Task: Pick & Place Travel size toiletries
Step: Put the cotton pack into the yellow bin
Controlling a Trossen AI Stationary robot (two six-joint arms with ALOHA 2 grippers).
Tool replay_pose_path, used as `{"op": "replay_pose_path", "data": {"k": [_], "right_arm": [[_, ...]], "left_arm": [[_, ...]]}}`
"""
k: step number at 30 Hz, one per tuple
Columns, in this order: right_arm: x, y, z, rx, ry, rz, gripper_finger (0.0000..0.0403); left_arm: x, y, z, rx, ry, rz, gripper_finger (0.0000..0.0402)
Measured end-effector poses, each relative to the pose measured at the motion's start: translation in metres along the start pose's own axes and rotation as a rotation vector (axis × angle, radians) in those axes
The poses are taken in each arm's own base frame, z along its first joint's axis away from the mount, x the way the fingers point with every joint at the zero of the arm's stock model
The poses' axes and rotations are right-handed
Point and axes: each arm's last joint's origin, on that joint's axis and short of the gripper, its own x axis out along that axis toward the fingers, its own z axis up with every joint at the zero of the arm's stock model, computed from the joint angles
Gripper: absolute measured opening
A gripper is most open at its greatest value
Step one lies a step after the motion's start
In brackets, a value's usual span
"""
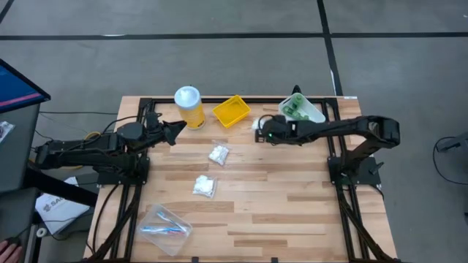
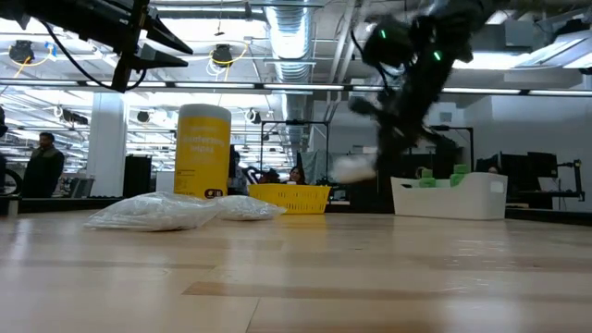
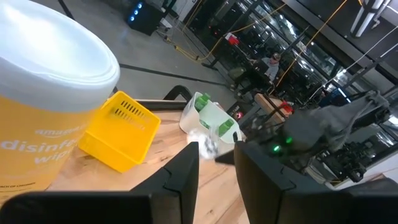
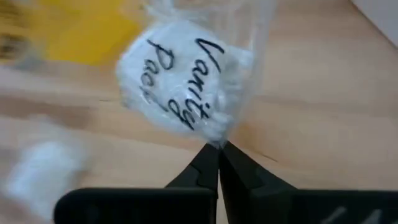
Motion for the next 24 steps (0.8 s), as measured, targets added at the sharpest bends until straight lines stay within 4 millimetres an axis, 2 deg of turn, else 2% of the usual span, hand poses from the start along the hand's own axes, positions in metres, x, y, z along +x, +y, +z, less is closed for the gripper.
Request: {"op": "replay_pose_path", "data": {"k": [3, 6, 12, 18, 21, 24], "right_arm": [[-0.011, 0.023, 0.022, -0.066, -0.041, 0.073, 0.0], [-0.012, 0.042, 0.045, -0.143, -0.064, 0.106, 0.0], [0.011, 0.077, 0.087, -0.247, -0.073, 0.12, 0.0], [0.043, 0.096, 0.11, -0.342, -0.018, 0.025, 0.0], [0.056, 0.099, 0.114, -0.386, 0.033, -0.025, 0.0], [0.06, 0.105, 0.115, -0.439, 0.048, -0.034, 0.0]], "left_arm": [[0.0, 0.0, 0.0, -0.002, -0.002, -0.002, 0.01], [0.0, 0.0, 0.0, -0.002, -0.004, -0.003, 0.01], [0.0, 0.0, 0.0, -0.003, -0.004, -0.003, 0.01], [0.0, -0.001, 0.001, -0.005, -0.007, -0.006, 0.01], [0.0, -0.001, 0.001, -0.006, -0.008, -0.007, 0.01], [0.0, -0.001, 0.001, -0.006, -0.008, -0.008, 0.01]]}}
